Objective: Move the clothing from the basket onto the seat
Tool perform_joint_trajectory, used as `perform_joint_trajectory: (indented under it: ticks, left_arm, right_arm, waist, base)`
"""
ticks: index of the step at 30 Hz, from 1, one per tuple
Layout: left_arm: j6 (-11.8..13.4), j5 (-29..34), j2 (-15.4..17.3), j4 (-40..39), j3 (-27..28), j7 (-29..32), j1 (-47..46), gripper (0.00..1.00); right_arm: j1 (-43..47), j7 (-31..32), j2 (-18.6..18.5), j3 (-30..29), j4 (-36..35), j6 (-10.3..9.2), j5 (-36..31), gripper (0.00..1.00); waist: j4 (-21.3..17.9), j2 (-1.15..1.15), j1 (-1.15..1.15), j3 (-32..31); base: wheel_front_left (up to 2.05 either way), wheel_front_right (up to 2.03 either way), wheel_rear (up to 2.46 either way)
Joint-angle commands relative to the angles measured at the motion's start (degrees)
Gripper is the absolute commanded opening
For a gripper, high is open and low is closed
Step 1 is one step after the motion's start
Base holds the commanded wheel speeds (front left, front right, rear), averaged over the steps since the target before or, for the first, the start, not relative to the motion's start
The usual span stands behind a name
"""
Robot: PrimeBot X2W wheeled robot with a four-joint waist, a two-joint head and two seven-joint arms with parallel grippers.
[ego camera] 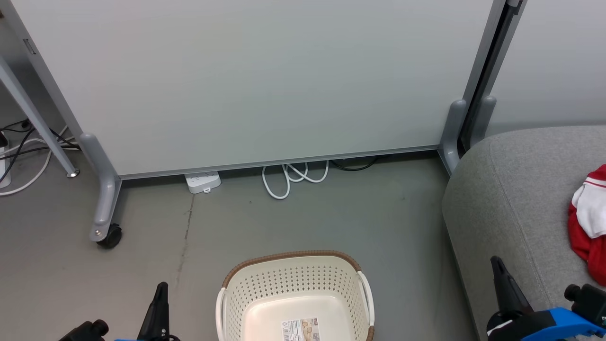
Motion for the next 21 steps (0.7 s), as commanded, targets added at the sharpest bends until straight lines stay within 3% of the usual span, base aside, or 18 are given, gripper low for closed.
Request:
perform_joint_trajectory:
  ticks: [1, 21]
  left_arm:
    - [-0.09, -2.50, 0.29, -1.14, 0.83, 0.67, -1.95, 0.00]
    - [-0.15, -15.81, 0.36, -2.67, 3.29, 4.32, -2.93, 0.00]
  right_arm:
    - [-2.04, 0.23, 0.06, -0.29, -0.43, 0.00, 2.99, 0.00]
    - [-4.18, 1.45, 0.62, -1.06, 1.23, 0.00, 18.11, 0.00]
  waist:
    - [-0.06, 0.00, -0.01, 0.03]
    - [-0.63, 0.00, -0.01, 0.32]
  base:
    - [0.00, 0.00, 0.00]
    - [0.00, 0.00, 0.00]
